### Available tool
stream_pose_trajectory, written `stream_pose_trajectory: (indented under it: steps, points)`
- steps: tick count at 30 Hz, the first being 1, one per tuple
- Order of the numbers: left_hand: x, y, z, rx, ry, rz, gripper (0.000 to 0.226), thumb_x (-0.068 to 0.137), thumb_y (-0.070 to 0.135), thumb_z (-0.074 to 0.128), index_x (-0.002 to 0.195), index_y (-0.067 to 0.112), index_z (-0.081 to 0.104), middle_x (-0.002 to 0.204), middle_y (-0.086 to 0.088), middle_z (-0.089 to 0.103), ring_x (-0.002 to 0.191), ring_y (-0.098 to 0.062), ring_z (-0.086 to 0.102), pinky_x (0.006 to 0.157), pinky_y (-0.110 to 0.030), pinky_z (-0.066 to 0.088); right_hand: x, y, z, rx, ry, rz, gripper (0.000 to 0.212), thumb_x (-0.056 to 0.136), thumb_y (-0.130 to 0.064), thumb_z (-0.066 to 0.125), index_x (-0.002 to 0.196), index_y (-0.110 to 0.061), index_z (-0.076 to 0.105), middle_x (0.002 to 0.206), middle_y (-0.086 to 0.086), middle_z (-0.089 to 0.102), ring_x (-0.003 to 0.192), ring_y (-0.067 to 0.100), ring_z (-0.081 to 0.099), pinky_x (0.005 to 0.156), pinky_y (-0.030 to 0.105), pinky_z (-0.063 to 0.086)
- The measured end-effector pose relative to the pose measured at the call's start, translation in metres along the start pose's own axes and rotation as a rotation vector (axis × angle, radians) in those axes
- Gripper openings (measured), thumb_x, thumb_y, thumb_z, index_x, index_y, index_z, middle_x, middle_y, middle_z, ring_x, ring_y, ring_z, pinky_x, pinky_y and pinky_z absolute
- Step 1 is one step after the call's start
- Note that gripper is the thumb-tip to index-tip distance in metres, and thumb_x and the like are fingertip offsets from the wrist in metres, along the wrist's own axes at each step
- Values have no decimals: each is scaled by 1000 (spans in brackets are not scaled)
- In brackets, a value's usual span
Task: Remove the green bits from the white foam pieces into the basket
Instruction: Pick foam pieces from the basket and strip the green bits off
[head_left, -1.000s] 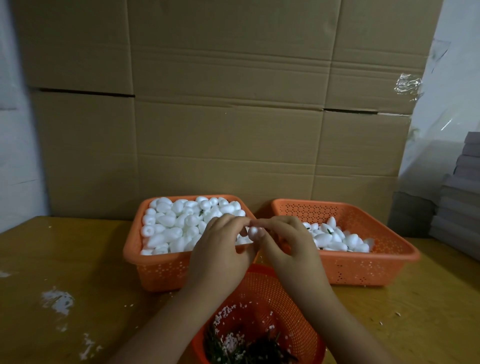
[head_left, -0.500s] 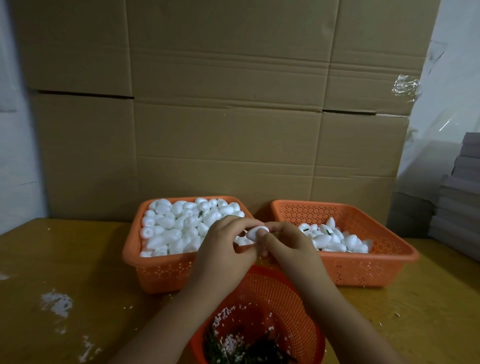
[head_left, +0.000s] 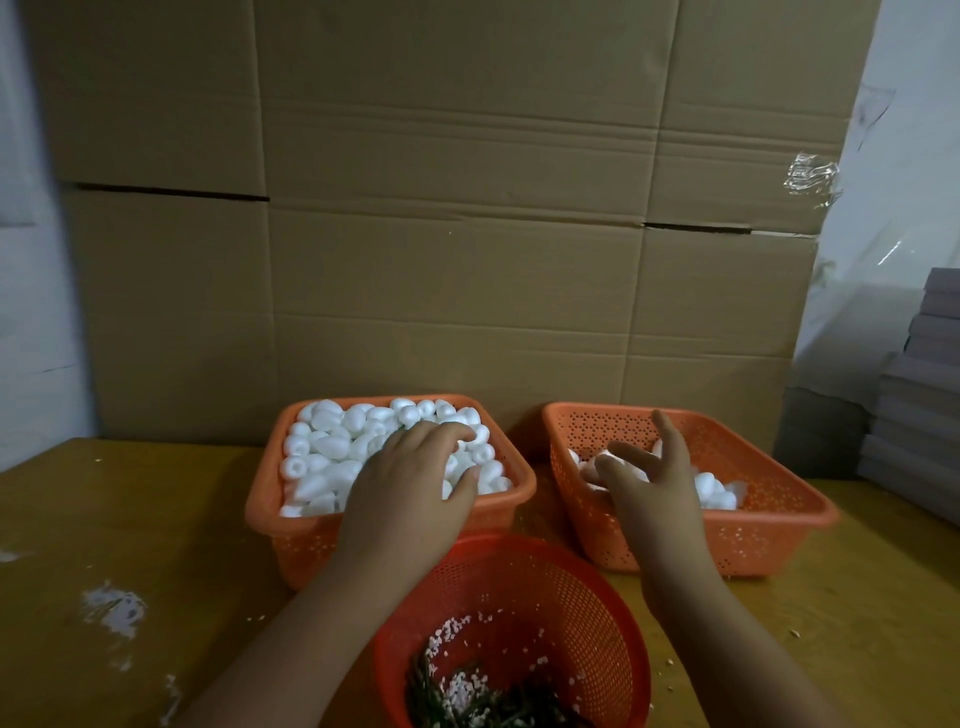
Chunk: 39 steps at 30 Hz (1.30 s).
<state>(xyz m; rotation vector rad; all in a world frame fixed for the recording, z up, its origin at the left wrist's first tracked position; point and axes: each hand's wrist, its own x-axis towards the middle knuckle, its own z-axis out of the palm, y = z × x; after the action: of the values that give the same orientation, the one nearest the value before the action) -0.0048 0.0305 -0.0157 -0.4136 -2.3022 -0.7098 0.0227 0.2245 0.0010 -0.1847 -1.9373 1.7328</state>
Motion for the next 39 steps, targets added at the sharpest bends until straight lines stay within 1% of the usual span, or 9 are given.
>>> stream_pose_trajectory:
  steps: [3, 6, 9, 13, 16, 23, 28, 34, 39]
  points:
    - [2, -11, -5, 146, -83, -69, 34, 94, 42, 53, 125, 30, 58, 128, 9, 59, 119, -13, 51, 94, -31, 43, -5, -1, 9, -156, -103, -102, 31, 92, -12, 60, 117, -30, 60, 103, -5, 68, 76, 6, 65, 60, 16, 49]
    - [4, -21, -7, 259, -204, -156, 40, 97, 52, 42, 128, 31, 57, 134, 8, 56, 123, -14, 50, 95, -33, 43, -14, 2, 16, -308, -405, -189, 16, 93, -13, 60, 99, -24, 70, 83, -5, 70, 67, 3, 63, 63, 20, 53]
    - [5, -25, -7, 307, -341, -234, 44, 97, 58, 33, 123, 34, 60, 128, 9, 59, 116, -14, 55, 89, -34, 46, -29, 3, 23, -492, -820, -267, 13, 93, -22, 62, 103, -26, 70, 96, -8, 70, 81, -3, 62, 78, 17, 52]
    - [6, -24, -9, 366, -488, -216, 50, 100, 56, 19, 99, 29, 62, 98, 7, 65, 92, -14, 60, 77, -33, 47, -45, 14, 33, -735, -1082, -467, 24, 85, -30, 69, 109, -28, 69, 119, -15, 64, 107, -5, 55, 97, 22, 46]
    - [5, -25, -9, 415, -530, -149, 48, 102, 52, 16, 116, 33, 58, 113, 7, 61, 101, -13, 57, 79, -32, 47, -49, 22, 37, -862, -1061, -488, 32, 82, -37, 70, 114, -33, 65, 135, -16, 50, 126, 5, 45, 108, 29, 37]
    - [2, -35, -7, 538, -637, 15, 50, 102, 37, 31, 149, 31, 14, 137, 0, 49, 122, -25, 48, 88, -41, 49, -50, 27, 37, -870, -1031, -426, 31, 82, -34, 70, 111, -32, 61, 124, -13, 57, 112, 6, 55, 97, 27, 46]
    - [4, -35, -4, 483, -554, -28, 40, 101, 42, 23, 131, 31, 47, 122, 4, 55, 110, -18, 46, 74, -32, 33, -52, 27, 37, -852, -1038, -373, 27, 84, -32, 68, 109, -32, 60, 122, -13, 59, 110, 7, 56, 96, 27, 47]
    - [5, -29, -3, 328, -408, -178, 37, 99, 45, 27, 82, 26, 53, 81, 8, 53, 78, -10, 53, 62, -30, 34, -54, 26, 39, -827, -1044, -368, 18, 86, -25, 67, 104, -27, 67, 118, -13, 63, 110, 4, 57, 97, 24, 45]
    - [5, -29, -9, 307, -471, -162, 31, 100, 36, 30, 95, 26, 59, 93, 7, 63, 80, -10, 57, 59, -28, 34, -54, 28, 42, -873, -1011, -363, 37, 90, -30, 65, 126, -29, 59, 133, -9, 57, 124, 8, 50, 105, 26, 38]
